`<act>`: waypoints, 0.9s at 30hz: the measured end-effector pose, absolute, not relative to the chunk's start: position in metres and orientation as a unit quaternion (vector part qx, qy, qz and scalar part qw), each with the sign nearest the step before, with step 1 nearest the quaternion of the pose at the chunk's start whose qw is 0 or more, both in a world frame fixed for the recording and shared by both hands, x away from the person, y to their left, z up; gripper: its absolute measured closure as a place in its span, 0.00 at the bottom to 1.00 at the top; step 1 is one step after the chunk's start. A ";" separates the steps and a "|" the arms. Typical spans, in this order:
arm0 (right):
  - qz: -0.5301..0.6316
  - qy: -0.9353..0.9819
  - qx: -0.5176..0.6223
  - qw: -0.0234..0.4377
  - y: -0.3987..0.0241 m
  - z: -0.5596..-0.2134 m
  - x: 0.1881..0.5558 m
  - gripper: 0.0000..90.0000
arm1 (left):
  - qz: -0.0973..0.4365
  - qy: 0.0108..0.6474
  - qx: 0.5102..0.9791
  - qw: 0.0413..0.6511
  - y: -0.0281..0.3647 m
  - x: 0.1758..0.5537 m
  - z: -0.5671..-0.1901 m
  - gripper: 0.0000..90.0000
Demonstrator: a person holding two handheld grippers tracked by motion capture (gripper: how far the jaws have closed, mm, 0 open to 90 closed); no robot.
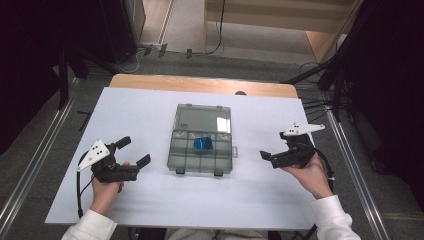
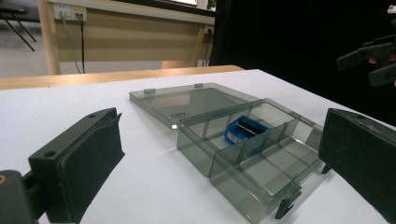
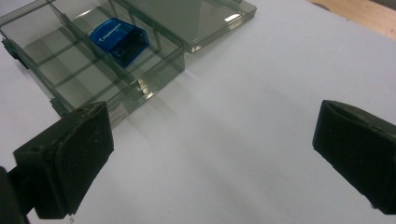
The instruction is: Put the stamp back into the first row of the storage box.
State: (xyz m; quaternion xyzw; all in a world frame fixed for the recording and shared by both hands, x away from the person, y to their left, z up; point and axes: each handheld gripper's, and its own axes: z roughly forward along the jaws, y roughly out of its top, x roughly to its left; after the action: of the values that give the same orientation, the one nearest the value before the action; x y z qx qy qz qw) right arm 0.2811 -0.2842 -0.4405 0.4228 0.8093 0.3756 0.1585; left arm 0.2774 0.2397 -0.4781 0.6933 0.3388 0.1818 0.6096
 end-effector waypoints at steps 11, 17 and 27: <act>0.411 0.786 0.423 0.189 -0.290 -0.464 0.252 0.00 | 0.183 0.338 0.706 0.594 0.237 0.279 -0.481 0.00; 0.442 0.763 0.424 0.206 -0.294 -0.475 0.241 0.00 | 0.185 0.331 0.718 0.584 0.234 0.278 -0.483 0.00; 0.474 0.724 0.431 0.255 -0.304 -0.493 0.221 0.00 | 0.185 0.331 0.719 0.582 0.234 0.278 -0.483 0.00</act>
State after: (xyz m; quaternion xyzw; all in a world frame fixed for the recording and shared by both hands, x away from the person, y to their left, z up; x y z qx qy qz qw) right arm 0.2213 -0.3040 -0.4929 0.4309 0.7239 0.4744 0.2555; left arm 0.2781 0.2335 -0.4833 0.7194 0.3313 0.1849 0.5818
